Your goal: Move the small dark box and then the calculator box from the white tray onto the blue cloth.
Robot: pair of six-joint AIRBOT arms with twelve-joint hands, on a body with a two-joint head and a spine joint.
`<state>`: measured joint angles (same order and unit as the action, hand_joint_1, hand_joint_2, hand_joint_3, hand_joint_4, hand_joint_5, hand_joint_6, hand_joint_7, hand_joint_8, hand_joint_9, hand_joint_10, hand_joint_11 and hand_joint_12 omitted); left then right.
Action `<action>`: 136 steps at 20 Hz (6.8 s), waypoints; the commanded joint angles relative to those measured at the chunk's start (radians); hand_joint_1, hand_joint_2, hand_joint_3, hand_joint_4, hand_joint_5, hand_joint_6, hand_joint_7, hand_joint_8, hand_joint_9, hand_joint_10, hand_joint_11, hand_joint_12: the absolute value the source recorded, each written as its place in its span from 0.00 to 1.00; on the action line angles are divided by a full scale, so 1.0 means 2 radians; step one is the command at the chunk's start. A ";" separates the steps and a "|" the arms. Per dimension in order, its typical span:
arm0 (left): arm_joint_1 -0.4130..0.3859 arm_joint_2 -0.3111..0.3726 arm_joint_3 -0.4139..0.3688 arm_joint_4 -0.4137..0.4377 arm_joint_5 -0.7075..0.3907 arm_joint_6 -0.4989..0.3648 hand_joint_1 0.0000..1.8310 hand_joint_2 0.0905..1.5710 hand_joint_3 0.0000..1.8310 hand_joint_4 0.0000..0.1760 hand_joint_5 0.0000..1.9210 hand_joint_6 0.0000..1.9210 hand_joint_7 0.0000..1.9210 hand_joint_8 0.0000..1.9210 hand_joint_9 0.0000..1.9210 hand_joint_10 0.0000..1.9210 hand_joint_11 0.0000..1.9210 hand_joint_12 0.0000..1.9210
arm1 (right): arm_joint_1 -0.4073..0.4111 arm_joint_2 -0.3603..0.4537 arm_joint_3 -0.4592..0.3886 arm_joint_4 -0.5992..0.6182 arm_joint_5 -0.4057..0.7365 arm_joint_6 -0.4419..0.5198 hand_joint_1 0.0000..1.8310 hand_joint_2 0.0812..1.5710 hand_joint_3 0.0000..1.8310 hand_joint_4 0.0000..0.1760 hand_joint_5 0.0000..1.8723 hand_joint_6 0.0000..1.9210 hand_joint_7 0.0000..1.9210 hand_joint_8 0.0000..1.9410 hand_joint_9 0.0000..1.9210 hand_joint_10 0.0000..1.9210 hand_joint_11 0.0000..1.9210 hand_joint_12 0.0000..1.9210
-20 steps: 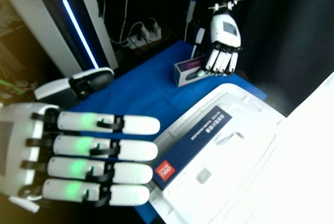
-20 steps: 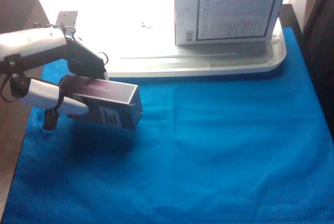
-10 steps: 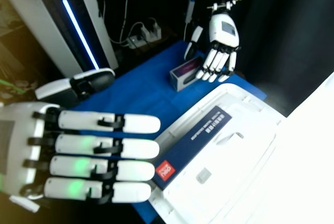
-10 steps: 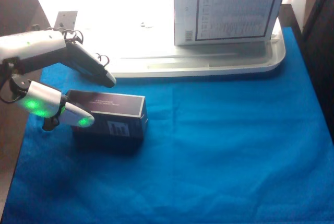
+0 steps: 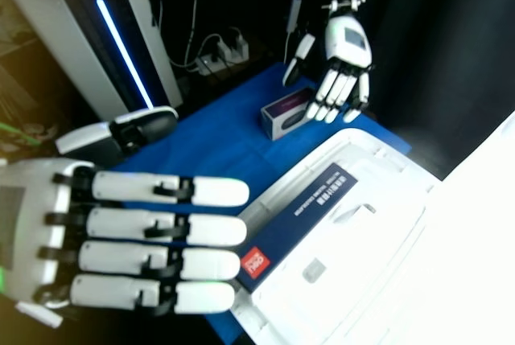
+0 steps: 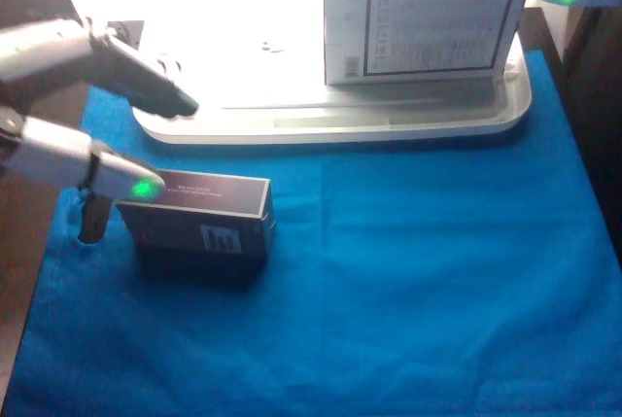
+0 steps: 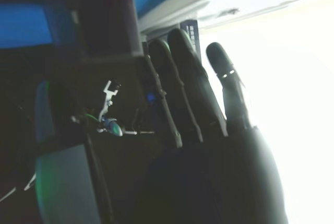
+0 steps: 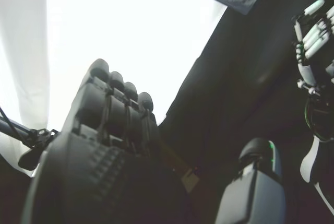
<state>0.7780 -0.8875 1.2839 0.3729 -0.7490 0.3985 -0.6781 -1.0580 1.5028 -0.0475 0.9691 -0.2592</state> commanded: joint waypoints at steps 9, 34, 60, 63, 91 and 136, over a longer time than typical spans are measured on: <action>-0.062 -0.005 0.025 -0.068 -0.093 0.041 0.37 0.54 0.00 0.00 0.34 0.00 0.36 0.01 0.23 0.28 0.04 0.60 | 0.095 -0.055 0.084 -0.058 -0.078 0.034 0.43 0.43 0.00 0.00 0.24 0.00 0.28 0.00 0.25 0.00 0.10 0.46; -0.130 -0.017 0.042 -0.101 -0.149 0.044 0.22 0.59 0.00 0.01 0.10 0.00 0.11 0.00 0.09 0.00 0.00 0.14 | 0.089 -0.121 0.143 -0.079 -0.169 0.054 0.58 0.45 0.00 0.00 0.40 0.01 0.42 0.01 0.42 0.01 0.28 0.29; -0.080 -0.042 0.062 -0.182 -0.132 0.085 0.31 0.56 0.00 0.09 0.11 0.00 0.15 0.00 0.12 0.00 0.00 0.33 | 0.094 -0.091 0.091 -0.170 -0.076 0.158 0.63 0.72 0.00 0.00 0.49 0.55 0.71 0.11 0.78 0.10 0.59 0.63; -0.077 -0.043 0.062 -0.188 -0.129 0.090 0.32 0.54 0.00 0.08 0.09 0.00 0.15 0.00 0.12 0.00 0.00 0.34 | 0.097 -0.074 0.073 -0.177 -0.067 0.158 0.62 0.74 0.00 0.00 0.45 0.62 0.73 0.03 0.72 0.24 0.59 0.64; -0.028 -0.036 0.051 -0.228 -0.134 0.098 0.30 0.49 0.00 0.22 0.11 0.00 0.16 0.00 0.14 0.00 0.00 0.35 | 0.048 0.031 -0.080 -0.228 -0.052 0.125 0.63 0.71 0.00 0.00 0.49 0.55 0.74 0.05 0.71 0.33 0.61 0.66; -0.014 -0.023 0.033 -0.232 -0.158 0.103 0.30 0.50 0.00 0.28 0.10 0.00 0.18 0.00 0.15 0.00 0.00 0.38 | 0.027 0.057 -0.118 -0.211 -0.015 0.080 0.35 0.38 0.01 0.08 0.00 0.00 0.01 0.00 0.13 0.00 0.09 0.18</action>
<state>0.7582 -0.9424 1.3491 -0.0608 -0.9466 0.6071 -0.6292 -0.9432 1.2636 -0.5232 0.8261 -0.1024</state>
